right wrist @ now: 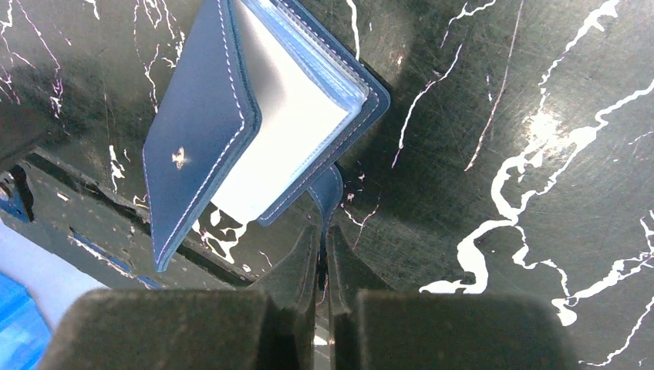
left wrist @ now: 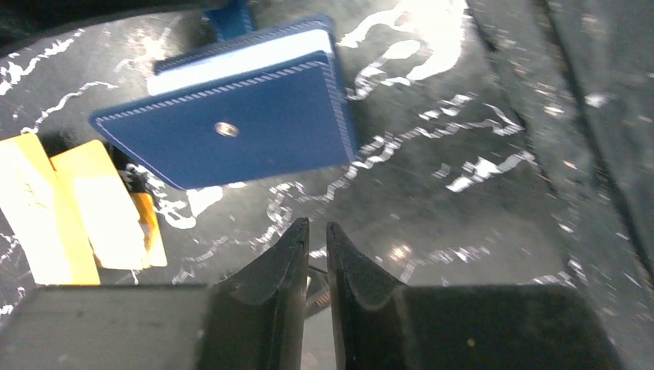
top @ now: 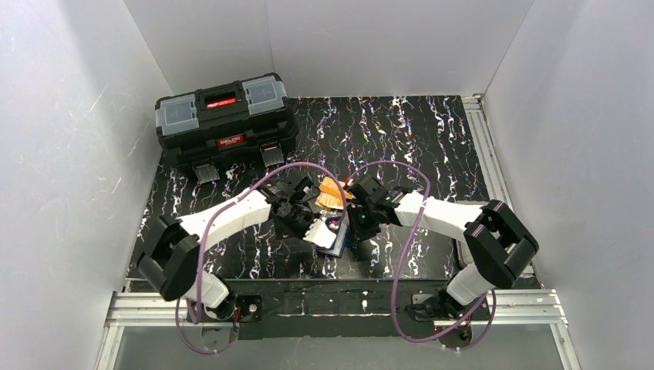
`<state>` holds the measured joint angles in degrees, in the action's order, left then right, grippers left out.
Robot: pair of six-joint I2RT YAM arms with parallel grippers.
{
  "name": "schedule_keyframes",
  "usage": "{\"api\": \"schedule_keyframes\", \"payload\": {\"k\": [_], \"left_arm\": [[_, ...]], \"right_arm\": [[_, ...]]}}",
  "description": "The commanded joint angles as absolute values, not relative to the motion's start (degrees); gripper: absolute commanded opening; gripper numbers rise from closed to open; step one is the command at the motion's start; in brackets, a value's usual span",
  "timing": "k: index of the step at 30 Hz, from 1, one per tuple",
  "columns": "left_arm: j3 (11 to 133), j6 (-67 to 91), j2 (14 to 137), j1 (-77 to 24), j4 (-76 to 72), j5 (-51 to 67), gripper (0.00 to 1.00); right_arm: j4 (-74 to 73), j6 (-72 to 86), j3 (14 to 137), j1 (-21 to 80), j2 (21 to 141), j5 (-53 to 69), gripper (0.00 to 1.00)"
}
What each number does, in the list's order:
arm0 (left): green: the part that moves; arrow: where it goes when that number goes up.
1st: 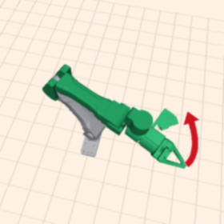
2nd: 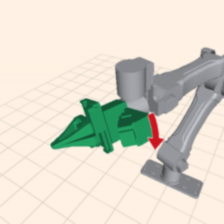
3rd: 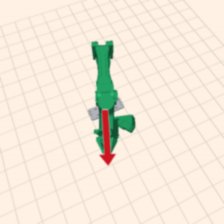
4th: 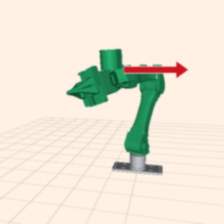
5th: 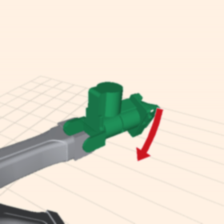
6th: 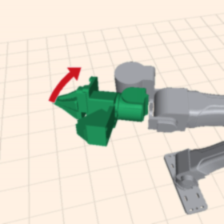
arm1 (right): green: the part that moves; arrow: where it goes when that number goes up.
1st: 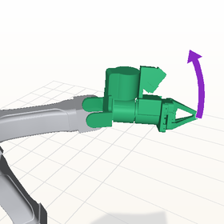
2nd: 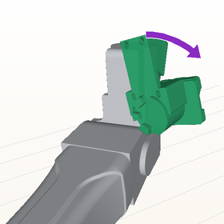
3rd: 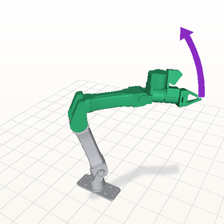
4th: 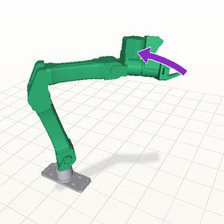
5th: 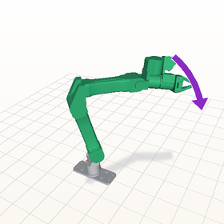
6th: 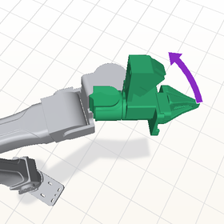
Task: Put the credit cards into the card holder
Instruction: Close the card holder at the center of the board.
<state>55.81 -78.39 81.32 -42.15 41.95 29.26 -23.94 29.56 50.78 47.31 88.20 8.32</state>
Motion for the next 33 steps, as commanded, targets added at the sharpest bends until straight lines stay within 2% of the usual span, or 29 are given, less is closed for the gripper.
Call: {"api": "schedule_keyframes", "payload": {"k": [1,5,14,17,22,29,33], "left_arm": [[53.9,-74.6,84.9,-42.1,24.9,34.0,0.15],[52.5,-74.6,87.1,-42.1,17.9,34.8,0.15],[51.7,-74.8,88.1,-44.0,18.8,37.7,0.15],[51.3,-74.9,88.9,-45.6,19.2,38.2,0.15],[51.3,-75.3,91.3,-46.7,19.7,38.3,0.17],[52.4,-72.8,95.1,-47.2,19.1,36.2,0.18],[53.2,-64.9,97.0,-48.8,17.5,29.5,0.18]], "right_arm": [[-24.1,29.1,51.0,47.2,86.1,8.5,0.07],[-23.3,29.3,50.8,47.1,85.2,8.5,0.10],[-22.1,29.4,49.5,46.3,85.2,9.6,0.18],[-21.8,29.7,49.3,45.8,85.5,10.1,0.28],[-21.0,30.2,48.4,44.8,85.5,11.1,0.37],[-19.7,31.5,47.3,43.6,85.1,12.9,0.37],[-20.0,31.5,47.3,43.4,85.5,12.9,0.35]]}}
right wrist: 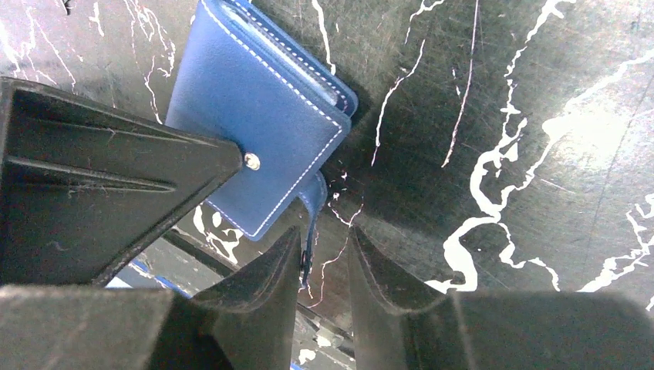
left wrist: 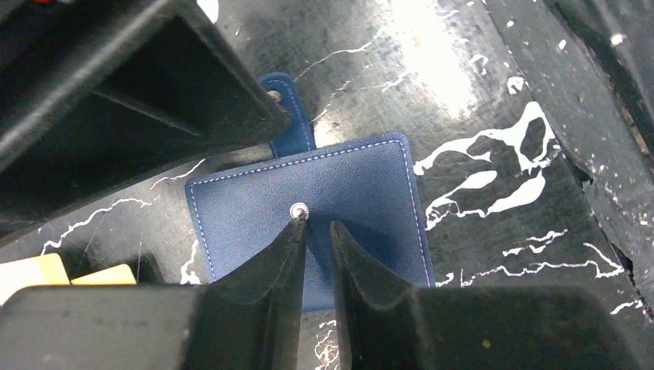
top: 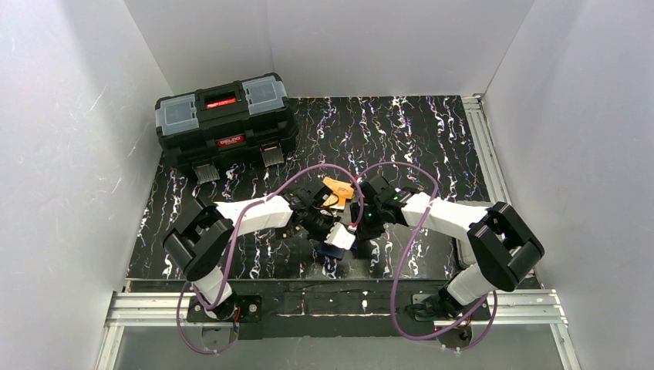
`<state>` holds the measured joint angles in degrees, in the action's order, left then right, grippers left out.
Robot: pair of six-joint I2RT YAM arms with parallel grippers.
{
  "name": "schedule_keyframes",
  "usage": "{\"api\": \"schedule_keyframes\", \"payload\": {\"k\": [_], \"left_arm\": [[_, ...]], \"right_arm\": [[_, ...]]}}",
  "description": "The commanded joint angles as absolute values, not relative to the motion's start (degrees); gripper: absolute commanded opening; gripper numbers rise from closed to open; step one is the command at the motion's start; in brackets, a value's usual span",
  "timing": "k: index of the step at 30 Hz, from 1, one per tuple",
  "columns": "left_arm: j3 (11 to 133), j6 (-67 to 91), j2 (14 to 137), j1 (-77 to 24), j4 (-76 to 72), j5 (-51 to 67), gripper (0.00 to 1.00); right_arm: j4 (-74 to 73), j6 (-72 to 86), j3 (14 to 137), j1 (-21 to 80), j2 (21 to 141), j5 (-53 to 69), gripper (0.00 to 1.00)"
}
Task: Put the credit cards into the card holder
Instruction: Close the card holder at the center of the board.
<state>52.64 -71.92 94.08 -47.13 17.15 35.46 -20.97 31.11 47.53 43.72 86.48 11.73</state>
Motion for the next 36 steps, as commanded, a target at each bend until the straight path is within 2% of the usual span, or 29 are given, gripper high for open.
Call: {"api": "schedule_keyframes", "payload": {"k": [1,5,9,18,24,31,34,35,36], "left_arm": [[53.1,-62.3,97.0,-49.5,17.1,27.9,0.17],[53.1,-51.1,96.9,-52.9,17.1,21.3,0.15],[52.7,-38.8,95.4,-54.3,17.0,19.9,0.12],[49.3,-20.5,89.4,-54.6,13.4,17.2,0.07],[50.9,-21.8,86.6,-53.8,13.7,16.5,0.17],[58.3,-27.5,83.4,-49.6,20.4,21.3,0.39],[56.6,-32.0,79.9,-47.3,20.9,24.1,0.64],[56.3,-34.0,79.0,-46.2,21.1,24.9,0.75],[56.7,-35.5,78.6,-44.8,22.3,25.8,0.93]], "right_arm": [[-20.1,31.5,47.4,43.2,85.6,13.0,0.35],[-20.1,31.0,48.6,42.9,86.5,13.6,0.35],[-20.5,30.4,50.7,42.6,87.8,13.5,0.49],[-19.7,31.1,52.5,41.0,90.3,15.4,0.47],[-21.3,31.1,56.5,40.9,94.5,15.6,0.47],[-22.2,30.9,58.2,41.0,96.7,16.5,0.48],[-23.3,30.6,58.8,41.2,97.2,16.4,0.49],[-23.8,30.3,59.0,41.3,97.7,16.1,0.48],[-24.3,29.8,59.4,41.4,98.3,15.7,0.46]]}}
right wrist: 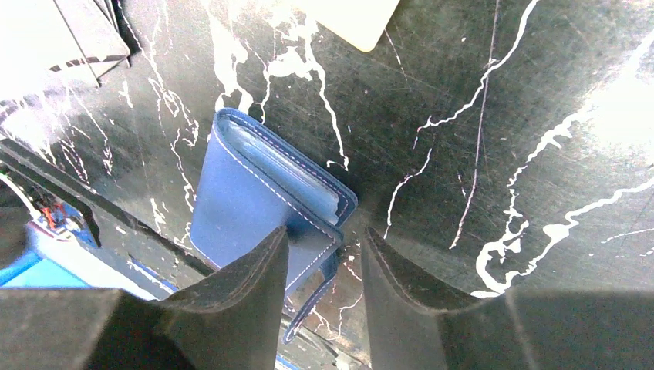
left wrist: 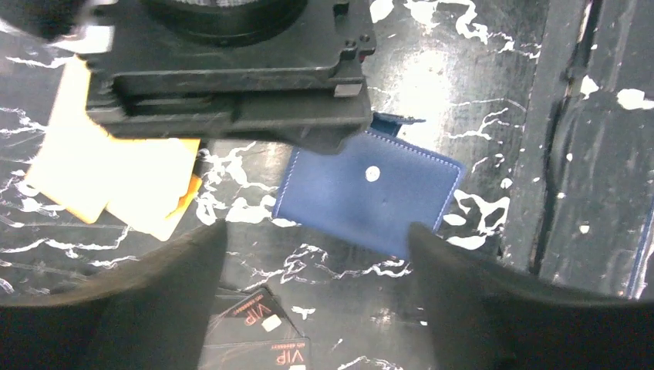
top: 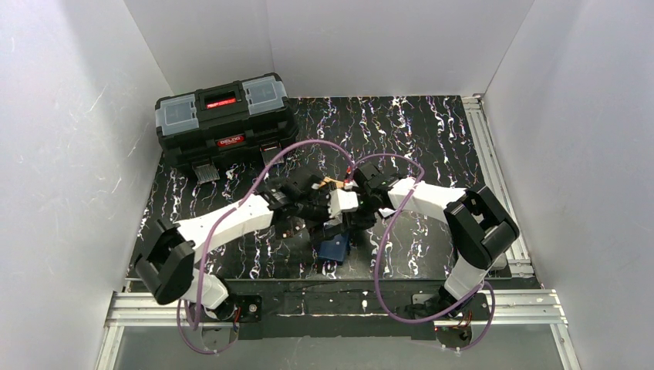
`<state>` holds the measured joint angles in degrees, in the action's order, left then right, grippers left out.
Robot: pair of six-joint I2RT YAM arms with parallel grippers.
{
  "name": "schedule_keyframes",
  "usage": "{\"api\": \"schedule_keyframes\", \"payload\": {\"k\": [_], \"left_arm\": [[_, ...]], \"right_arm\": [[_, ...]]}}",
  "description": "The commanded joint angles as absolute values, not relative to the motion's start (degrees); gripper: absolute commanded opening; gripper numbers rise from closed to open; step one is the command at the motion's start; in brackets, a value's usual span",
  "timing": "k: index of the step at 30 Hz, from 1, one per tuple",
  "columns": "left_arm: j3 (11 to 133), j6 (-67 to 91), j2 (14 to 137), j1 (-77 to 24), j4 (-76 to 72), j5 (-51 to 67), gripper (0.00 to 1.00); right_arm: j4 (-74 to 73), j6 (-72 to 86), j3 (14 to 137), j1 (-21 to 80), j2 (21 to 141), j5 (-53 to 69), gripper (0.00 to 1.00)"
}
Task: Put the credit cards into the card holder
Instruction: Close the card holder at the center of the board.
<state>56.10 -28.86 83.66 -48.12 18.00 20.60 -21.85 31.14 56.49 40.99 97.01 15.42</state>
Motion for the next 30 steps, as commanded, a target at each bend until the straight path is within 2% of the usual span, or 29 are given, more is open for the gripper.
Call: {"api": "schedule_keyframes", "payload": {"k": [1,8,13,18,20,21,24,25,27,30], "left_arm": [[57.7,-36.8,78.5,-43.7,23.8,26.3,0.98],[70.4,-41.1,82.2,-38.9,42.1,29.3,0.98],[76.2,-45.8,81.8,-37.2,53.4,32.4,0.98],[73.4,-42.4,75.3,-32.6,47.8,35.8,0.98],[72.6,-42.3,72.8,-31.6,48.0,35.4,0.98],[72.3,-42.5,71.1,-31.4,47.7,33.7,0.98],[71.2,-39.1,67.2,-30.7,43.0,27.9,0.98],[70.4,-37.4,66.0,-30.3,41.3,27.0,0.98],[68.0,-36.3,65.0,-30.0,40.0,28.2,0.98],[62.3,-43.9,63.9,-30.4,39.9,32.1,0.98]], "right_arm": [[-25.4,29.3,60.2,41.6,99.0,15.1,0.43],[-29.5,24.6,65.1,44.2,102.5,13.1,0.27],[-31.2,21.0,68.7,47.2,103.8,12.2,0.26],[-33.6,19.4,71.0,49.9,104.5,7.8,0.28],[-35.0,20.2,71.4,50.3,103.9,4.5,0.34],[-35.4,20.6,71.5,50.3,103.1,2.8,0.42],[-36.1,21.7,72.0,50.3,99.4,-3.3,0.95],[-36.8,21.9,72.6,50.3,98.3,-4.7,0.98],[-38.0,22.5,74.1,50.2,95.8,-6.4,0.98],[-39.1,24.7,74.2,50.1,92.0,-7.2,0.98]]}}
